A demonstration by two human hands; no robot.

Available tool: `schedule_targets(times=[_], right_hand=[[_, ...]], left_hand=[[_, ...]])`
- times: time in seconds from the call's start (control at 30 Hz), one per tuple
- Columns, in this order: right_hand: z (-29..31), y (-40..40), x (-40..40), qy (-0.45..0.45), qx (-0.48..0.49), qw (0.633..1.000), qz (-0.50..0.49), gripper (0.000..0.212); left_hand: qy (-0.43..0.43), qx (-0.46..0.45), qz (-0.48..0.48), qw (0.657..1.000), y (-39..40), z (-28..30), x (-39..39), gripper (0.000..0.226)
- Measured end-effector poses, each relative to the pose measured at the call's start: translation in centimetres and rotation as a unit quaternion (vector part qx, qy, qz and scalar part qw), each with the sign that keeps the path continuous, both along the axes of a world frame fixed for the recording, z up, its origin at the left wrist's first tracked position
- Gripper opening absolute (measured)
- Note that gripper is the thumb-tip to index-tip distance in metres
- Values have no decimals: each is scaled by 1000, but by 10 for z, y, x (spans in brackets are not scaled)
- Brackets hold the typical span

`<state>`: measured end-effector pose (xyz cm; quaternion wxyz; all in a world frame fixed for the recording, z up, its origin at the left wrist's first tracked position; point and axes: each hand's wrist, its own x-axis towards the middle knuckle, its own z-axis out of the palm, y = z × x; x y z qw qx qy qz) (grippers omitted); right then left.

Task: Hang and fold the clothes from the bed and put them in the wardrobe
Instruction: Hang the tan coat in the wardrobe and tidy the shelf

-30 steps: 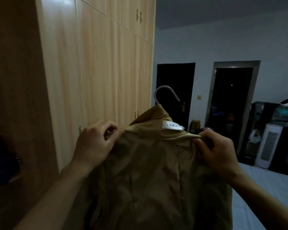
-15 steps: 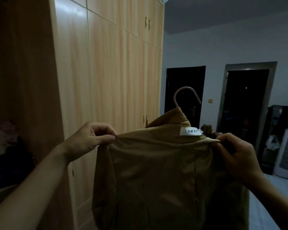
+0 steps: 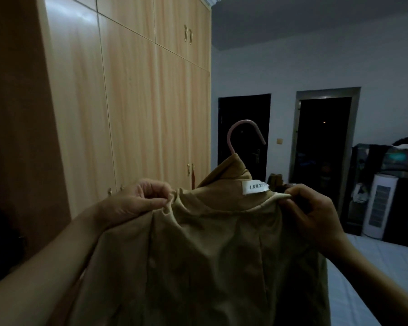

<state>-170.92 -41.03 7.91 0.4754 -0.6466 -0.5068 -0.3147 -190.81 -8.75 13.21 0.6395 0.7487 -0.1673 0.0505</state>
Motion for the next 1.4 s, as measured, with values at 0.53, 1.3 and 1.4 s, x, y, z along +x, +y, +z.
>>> schedule_targets(times=[0.53, 1.3, 1.4], right_hand=[[-13, 0, 5, 50, -38, 995, -75, 23], [-10, 2, 0, 71, -23, 997, -17, 7], [-15, 0, 1, 75, -44, 996, -27, 10]], left_hand=[[-96, 282, 223, 928, 19, 15, -53, 45], [34, -228, -73, 970, 63, -60, -51, 15], [38, -104, 99, 989, 59, -69, -48, 40]])
